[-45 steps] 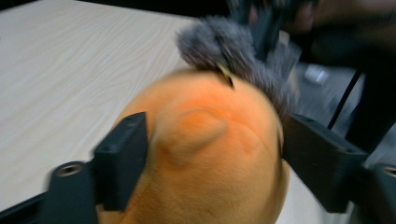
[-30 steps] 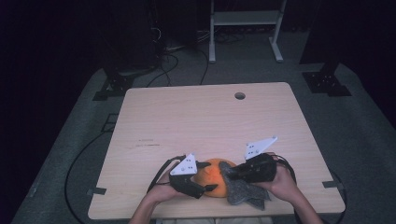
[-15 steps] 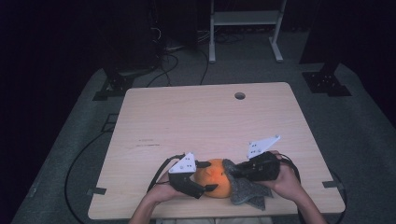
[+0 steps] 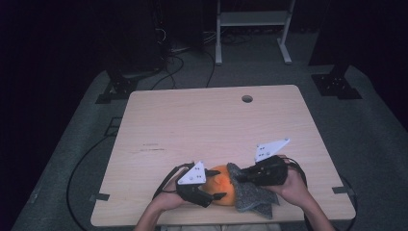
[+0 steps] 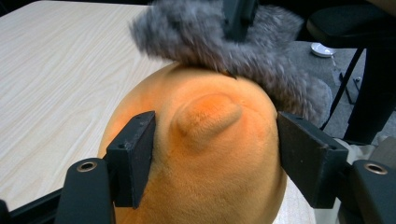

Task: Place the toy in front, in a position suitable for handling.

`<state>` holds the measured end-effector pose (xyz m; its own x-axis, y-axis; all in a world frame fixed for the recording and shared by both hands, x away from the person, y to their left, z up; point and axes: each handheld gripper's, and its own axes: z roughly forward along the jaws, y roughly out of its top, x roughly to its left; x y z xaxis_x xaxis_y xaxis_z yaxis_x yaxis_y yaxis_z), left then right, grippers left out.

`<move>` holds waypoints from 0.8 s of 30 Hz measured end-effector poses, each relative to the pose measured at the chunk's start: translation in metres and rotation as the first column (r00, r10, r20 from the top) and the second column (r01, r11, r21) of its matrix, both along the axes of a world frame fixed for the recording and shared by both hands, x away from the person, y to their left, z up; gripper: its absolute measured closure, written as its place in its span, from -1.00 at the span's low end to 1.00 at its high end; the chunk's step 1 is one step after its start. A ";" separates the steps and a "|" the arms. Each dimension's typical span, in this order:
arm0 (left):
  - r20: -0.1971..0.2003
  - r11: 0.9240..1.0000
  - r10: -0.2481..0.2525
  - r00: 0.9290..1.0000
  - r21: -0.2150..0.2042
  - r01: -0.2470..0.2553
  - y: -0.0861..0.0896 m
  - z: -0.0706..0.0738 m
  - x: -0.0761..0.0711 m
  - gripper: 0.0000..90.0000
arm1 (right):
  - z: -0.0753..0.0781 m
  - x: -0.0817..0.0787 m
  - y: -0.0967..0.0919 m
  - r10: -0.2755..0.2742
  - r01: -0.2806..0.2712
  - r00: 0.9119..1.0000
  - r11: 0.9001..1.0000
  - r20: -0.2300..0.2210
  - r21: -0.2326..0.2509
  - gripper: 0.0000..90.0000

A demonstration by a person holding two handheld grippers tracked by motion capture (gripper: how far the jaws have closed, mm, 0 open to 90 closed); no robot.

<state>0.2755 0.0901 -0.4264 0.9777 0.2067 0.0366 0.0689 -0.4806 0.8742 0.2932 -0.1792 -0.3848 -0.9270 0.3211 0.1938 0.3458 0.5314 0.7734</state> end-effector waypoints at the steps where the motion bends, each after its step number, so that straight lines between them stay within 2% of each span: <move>1: 0.002 1.000 -0.003 1.000 0.003 0.003 0.000 0.000 0.000 -0.31 | -0.001 -0.001 0.000 0.005 -0.005 1.000 1.000 0.000 0.003 0.75; 4: -0.003 1.000 0.003 1.000 0.000 -0.003 0.004 -0.001 0.003 -0.30 | -0.003 0.001 0.001 0.005 -0.005 1.000 1.000 -0.003 -0.002 0.75; 8: -0.032 1.000 0.019 0.999 -0.017 -0.020 0.013 -0.005 0.008 -0.29 | -0.011 0.006 -0.007 -0.029 0.028 0.999 0.999 -0.018 -0.045 0.75; 10: -0.028 1.000 0.013 1.000 -0.016 -0.013 0.012 -0.005 0.007 -0.29 | -0.017 0.011 -0.014 -0.043 0.042 0.997 0.999 -0.060 -0.007 0.75; 13: -0.013 1.000 0.011 1.000 -0.011 -0.011 0.012 -0.005 0.007 -0.29 | -0.012 0.010 -0.015 -0.026 0.030 0.998 0.998 -0.065 0.057 0.75; 14: -0.012 1.000 0.011 1.000 -0.012 -0.011 0.012 -0.005 0.007 -0.29 | -0.010 0.009 -0.013 -0.023 0.026 0.998 0.998 -0.057 0.053 0.75; 16: -0.015 1.000 0.016 1.000 -0.013 -0.016 0.016 -0.006 0.009 -0.29 | -0.013 0.009 -0.010 -0.025 0.026 0.999 1.000 -0.041 0.011 0.75; 18: -0.028 0.999 0.024 0.999 -0.024 -0.024 0.018 -0.008 0.011 -0.29 | -0.024 0.013 -0.013 -0.028 0.030 0.996 0.999 -0.082 0.025 0.75; 20: -0.042 0.999 0.036 0.998 -0.036 -0.037 0.019 -0.008 0.013 -0.29 | -0.032 0.019 -0.021 -0.057 0.057 0.993 0.998 -0.106 0.000 0.75; 22: -0.043 0.998 0.043 0.998 -0.035 -0.045 0.021 -0.008 0.014 -0.29 | -0.034 0.019 -0.028 -0.087 0.087 0.990 0.996 -0.109 -0.014 0.75; 24: -0.059 0.997 0.053 0.997 -0.048 -0.056 0.023 -0.009 0.017 -0.29 | -0.029 0.016 -0.031 -0.079 0.083 0.991 0.996 -0.104 0.027 0.75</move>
<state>0.2922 0.1133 -0.4359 0.9651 0.2601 -0.0316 0.1452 -0.4305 0.8908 0.3096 -0.2101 -0.4135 -0.8729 0.3867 0.2975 0.4649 0.4745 0.7474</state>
